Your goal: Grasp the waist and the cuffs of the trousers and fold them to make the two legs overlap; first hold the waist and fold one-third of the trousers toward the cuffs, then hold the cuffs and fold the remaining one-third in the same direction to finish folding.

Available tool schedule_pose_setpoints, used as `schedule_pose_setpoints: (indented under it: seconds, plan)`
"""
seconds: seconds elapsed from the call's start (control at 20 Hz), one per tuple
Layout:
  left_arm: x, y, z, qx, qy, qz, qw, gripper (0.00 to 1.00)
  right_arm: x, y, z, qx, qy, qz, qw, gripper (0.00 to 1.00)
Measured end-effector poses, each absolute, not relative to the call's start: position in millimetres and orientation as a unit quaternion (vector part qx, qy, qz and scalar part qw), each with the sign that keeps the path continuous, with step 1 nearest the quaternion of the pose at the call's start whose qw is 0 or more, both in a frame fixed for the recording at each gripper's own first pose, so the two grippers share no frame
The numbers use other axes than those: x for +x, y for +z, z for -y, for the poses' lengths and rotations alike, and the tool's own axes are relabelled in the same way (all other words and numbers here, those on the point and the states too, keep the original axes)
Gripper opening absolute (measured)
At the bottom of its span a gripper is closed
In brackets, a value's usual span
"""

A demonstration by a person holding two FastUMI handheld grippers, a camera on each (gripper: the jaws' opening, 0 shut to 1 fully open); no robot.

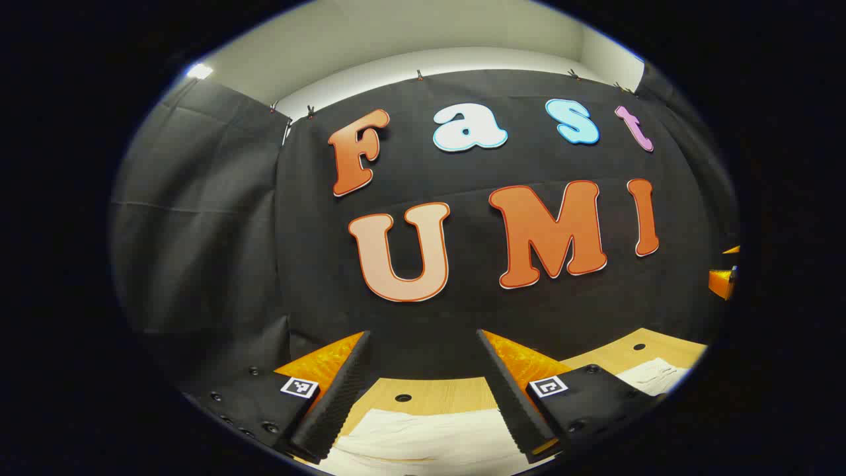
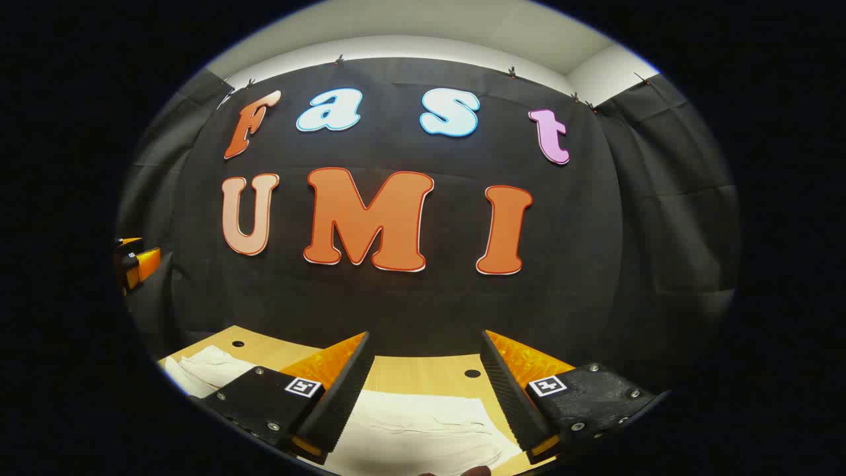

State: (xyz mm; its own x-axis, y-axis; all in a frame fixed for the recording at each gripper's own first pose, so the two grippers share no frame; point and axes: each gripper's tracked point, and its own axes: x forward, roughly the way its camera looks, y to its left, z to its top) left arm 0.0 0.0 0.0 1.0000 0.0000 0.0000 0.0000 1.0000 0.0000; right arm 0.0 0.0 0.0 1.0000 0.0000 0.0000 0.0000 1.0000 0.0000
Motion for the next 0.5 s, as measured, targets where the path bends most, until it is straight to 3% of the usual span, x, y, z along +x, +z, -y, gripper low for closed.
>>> schedule_pose_setpoints:
  seconds: [0.5]
  plan:
    - [7, -6, -11, -0.011, 0.006, -0.014, 1.0, 1.0, 10, 3, -6, -0.008, 0.002, -0.01, 1.0, 0.98]
